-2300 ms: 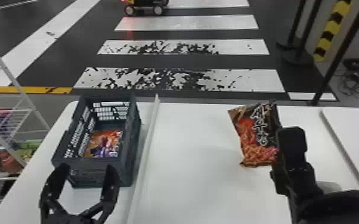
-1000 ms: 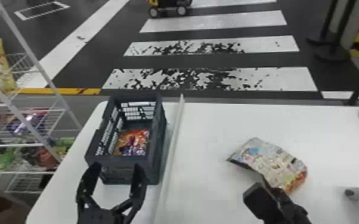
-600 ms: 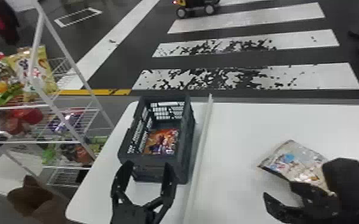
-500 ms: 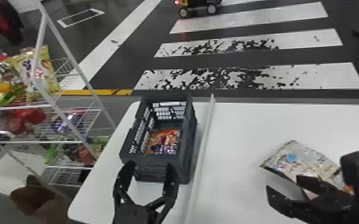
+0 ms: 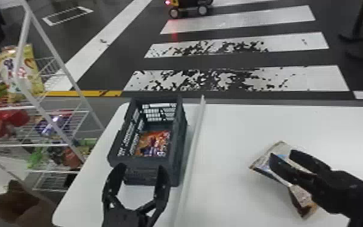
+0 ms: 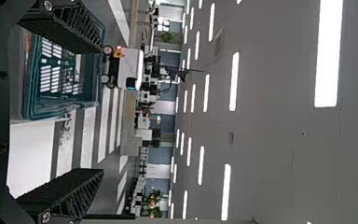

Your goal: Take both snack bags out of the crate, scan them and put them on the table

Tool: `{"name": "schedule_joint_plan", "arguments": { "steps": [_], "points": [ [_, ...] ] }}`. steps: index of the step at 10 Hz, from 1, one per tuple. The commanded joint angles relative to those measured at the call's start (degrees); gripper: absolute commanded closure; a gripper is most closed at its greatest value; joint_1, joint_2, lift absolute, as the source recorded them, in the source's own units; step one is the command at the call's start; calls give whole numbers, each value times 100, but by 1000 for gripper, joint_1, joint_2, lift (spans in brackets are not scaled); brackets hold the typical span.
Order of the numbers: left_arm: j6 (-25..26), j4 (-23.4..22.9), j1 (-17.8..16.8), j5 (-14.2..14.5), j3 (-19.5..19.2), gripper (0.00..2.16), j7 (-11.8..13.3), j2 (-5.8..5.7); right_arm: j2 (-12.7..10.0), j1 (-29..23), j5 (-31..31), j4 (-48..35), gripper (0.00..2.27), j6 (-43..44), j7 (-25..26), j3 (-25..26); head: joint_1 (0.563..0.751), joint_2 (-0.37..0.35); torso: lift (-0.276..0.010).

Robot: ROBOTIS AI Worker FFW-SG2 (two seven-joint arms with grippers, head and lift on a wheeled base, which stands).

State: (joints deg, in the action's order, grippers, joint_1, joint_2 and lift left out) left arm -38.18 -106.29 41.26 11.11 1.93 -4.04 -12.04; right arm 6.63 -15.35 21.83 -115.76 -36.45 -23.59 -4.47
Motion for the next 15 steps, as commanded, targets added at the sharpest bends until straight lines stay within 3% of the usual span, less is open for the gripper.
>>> {"name": "schedule_joint_plan", "arguments": {
  "steps": [1, 7, 15],
  "points": [
    [0, -6, 22, -4, -8, 93, 0, 0, -21, 68, 41, 203, 2175, 169, 153, 7, 695, 280, -94],
    [0, -24, 22, -30, 1, 93, 0, 0, -153, 454, -407, 1143, 2250, 643, 320, -28, 695, 235, -94],
    [0, 12, 13, -30, -8, 93, 0, 0, -153, 1193, -882, 2532, 2250, 713, 320, 7, 695, 200, -94]
  ]
}}
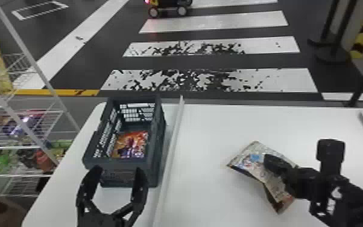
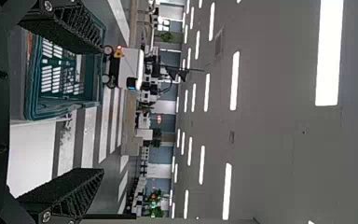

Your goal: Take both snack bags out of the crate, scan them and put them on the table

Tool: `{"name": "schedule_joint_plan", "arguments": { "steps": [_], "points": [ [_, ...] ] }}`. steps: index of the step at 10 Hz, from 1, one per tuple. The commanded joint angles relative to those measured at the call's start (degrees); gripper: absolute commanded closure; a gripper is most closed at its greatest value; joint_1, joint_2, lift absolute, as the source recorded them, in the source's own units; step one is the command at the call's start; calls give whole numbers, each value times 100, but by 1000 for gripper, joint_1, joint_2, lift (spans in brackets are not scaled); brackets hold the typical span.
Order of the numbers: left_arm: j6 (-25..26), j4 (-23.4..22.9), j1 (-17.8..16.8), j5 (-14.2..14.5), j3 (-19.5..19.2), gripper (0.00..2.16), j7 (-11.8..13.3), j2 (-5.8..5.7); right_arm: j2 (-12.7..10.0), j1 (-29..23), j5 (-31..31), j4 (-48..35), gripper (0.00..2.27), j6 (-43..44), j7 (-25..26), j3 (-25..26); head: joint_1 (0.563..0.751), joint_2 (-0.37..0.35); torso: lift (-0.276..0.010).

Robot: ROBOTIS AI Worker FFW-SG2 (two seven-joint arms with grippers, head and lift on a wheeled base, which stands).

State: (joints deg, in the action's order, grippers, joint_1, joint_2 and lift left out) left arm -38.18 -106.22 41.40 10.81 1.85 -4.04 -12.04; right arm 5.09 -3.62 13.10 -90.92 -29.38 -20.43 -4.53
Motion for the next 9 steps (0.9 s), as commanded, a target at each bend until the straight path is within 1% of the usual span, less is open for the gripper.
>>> {"name": "schedule_joint_plan", "arguments": {
  "steps": [1, 2, 5, 6, 9],
  "points": [
    [17, 4, -1, 0, -1, 93, 0, 0, -17, 28, -35, 48, 2250, -11, 118, 14, 695, 194, -94],
    [17, 13, -1, 9, -1, 93, 0, 9, -26, 28, -79, 40, 2250, -187, 470, 14, 695, 191, -94],
    [17, 13, -1, 18, -9, 93, 0, 0, -96, -51, -299, -48, 2250, -574, 830, 23, 695, 165, -94],
    [17, 13, -1, 18, -9, 93, 0, 9, -96, -104, -281, -119, 2250, -556, 874, 66, 695, 161, -94],
    [0, 13, -1, 18, -1, 97, 0, 9, -96, -253, 220, -716, 2250, -556, 804, 198, 695, 159, -94]
  ]
}}
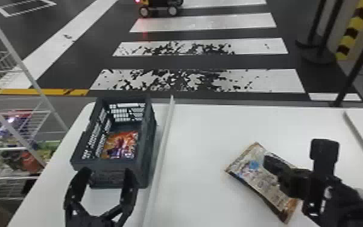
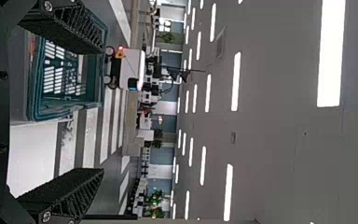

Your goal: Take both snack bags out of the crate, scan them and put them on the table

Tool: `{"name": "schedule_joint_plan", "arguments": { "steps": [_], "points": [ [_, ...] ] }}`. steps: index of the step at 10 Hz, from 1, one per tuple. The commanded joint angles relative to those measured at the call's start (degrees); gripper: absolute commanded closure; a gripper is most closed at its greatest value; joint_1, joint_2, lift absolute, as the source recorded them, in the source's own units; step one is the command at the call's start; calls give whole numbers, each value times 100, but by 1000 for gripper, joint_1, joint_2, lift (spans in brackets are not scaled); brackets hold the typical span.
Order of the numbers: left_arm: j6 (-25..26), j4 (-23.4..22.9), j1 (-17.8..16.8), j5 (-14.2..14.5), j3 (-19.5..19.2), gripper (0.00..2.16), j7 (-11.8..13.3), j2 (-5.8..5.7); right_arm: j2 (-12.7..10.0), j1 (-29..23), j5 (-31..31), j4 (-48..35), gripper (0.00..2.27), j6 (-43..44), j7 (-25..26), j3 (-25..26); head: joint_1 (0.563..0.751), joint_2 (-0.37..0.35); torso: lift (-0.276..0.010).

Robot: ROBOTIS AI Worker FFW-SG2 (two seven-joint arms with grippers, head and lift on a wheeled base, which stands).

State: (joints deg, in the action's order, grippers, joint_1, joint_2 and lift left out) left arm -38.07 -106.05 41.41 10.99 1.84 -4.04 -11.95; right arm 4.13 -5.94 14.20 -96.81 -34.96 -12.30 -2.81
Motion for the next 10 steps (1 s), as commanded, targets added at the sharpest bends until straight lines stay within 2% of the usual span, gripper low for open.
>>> {"name": "schedule_joint_plan", "arguments": {
  "steps": [1, 3, 5, 10],
  "points": [
    [-11, -12, 17, 0, -8, 97, 0, 0, 0, -21, 118, -181, 2250, 1, 8, 70, 695, 162, -94],
    [-29, -12, 34, 0, -17, 97, 0, 0, 0, 119, 100, -14, 2250, 142, 78, 272, 695, 156, -94],
    [-29, -12, 25, -18, 1, 90, -62, 0, 9, 304, -14, 329, 2250, 230, 175, 571, 695, 118, -94],
    [-29, -12, 17, -18, -8, 90, -62, 0, 62, 392, -875, 610, 2250, -175, 456, 668, 695, 27, -94]
  ]
}}
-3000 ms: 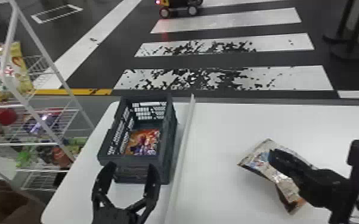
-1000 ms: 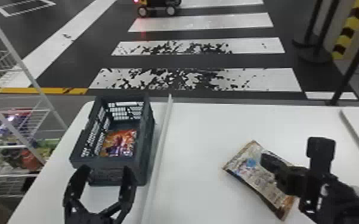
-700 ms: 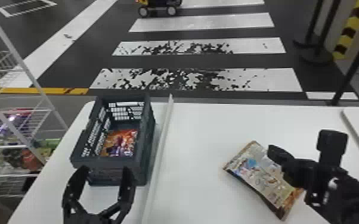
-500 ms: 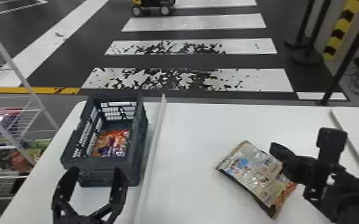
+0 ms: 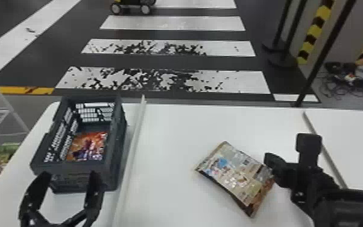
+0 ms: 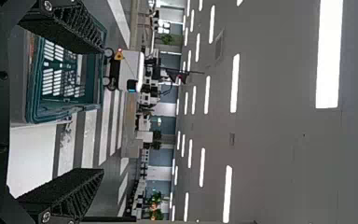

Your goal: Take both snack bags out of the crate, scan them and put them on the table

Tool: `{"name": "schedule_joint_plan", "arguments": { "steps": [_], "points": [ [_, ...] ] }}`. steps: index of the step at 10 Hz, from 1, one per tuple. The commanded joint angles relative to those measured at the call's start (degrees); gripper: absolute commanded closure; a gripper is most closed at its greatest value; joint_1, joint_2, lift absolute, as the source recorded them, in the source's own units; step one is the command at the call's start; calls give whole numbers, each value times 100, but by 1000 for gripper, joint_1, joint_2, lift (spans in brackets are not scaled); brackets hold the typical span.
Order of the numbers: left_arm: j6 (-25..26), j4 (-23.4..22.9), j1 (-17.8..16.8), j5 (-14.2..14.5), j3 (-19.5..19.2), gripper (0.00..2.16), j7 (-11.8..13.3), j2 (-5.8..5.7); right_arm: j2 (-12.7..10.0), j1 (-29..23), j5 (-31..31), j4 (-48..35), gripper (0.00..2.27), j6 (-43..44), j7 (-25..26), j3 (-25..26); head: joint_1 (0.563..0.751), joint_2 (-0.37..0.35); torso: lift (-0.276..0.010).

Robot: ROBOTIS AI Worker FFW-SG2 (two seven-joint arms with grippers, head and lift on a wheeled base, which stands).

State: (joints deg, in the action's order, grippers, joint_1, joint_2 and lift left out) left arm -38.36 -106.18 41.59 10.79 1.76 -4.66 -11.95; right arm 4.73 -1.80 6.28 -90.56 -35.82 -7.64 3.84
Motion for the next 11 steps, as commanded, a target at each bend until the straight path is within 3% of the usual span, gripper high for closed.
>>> {"name": "schedule_joint_plan", "arguments": {
  "steps": [1, 4, 11],
  "points": [
    [18, 10, -11, 2, 8, 93, 0, 8, 1, -75, -162, -49, 2250, -123, 60, 3, 695, 21, -94],
    [18, 10, -20, -7, 8, 93, 0, -1, 1, -163, -382, -225, 2250, -492, 131, 20, 695, -2, -94],
    [0, 54, -46, 19, 26, 93, 0, -9, -43, -813, -294, -1710, 2250, -2443, 113, -138, 695, 14, -94]
  ]
}}
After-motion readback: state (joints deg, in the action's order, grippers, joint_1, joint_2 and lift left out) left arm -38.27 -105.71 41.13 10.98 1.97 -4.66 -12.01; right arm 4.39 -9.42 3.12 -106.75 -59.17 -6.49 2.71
